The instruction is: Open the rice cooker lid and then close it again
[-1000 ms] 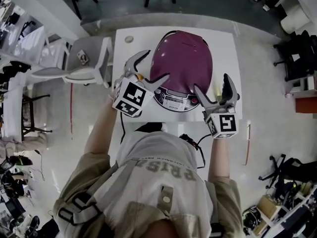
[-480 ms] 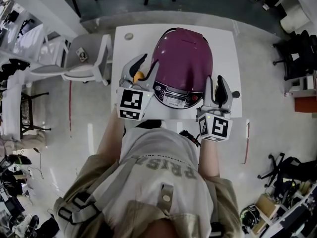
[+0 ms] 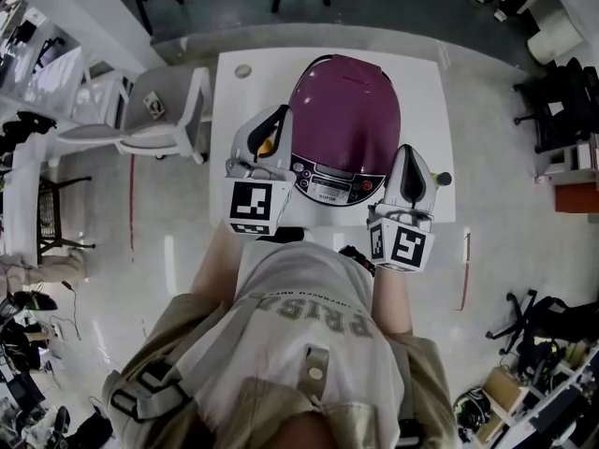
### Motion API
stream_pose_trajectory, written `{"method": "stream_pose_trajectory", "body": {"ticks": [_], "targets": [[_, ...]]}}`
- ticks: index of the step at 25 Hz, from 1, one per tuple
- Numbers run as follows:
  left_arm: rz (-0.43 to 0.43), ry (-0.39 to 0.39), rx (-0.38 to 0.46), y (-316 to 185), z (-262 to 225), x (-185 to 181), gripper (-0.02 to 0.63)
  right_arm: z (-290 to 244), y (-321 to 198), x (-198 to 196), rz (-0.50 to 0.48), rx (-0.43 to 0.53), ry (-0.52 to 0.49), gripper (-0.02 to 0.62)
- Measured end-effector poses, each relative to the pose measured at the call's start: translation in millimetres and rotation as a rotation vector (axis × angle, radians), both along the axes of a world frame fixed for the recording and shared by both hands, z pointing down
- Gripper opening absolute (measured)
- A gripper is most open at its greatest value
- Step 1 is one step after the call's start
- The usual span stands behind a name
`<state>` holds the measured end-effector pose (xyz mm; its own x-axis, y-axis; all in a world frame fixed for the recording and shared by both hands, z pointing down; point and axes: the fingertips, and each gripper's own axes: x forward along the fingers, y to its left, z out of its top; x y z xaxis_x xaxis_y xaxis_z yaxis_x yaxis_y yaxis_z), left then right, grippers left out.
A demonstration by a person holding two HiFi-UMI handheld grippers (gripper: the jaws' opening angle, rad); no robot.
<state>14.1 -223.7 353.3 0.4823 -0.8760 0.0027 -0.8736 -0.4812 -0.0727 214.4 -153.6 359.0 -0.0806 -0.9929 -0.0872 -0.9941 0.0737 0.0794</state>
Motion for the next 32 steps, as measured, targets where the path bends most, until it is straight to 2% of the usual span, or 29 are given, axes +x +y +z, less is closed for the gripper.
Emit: {"method": "stream_pose_trajectory", "body": {"ticks": [4, 11, 32], "targets": [[0.034, 0.012, 0.024, 5, -4, 2, 0.008, -6, 1, -3, -0.009, 0.014, 0.007, 0.002], [0.021, 0.007, 0.04, 8, -6, -3, 0.008, -8, 3, -6, -0.023, 0.021, 0.002, 0.002], [0.05, -0.035, 0.021, 16, 3, 3, 0.008, -4, 7, -11, -0.027, 0.005, 0.005, 0.0]]}}
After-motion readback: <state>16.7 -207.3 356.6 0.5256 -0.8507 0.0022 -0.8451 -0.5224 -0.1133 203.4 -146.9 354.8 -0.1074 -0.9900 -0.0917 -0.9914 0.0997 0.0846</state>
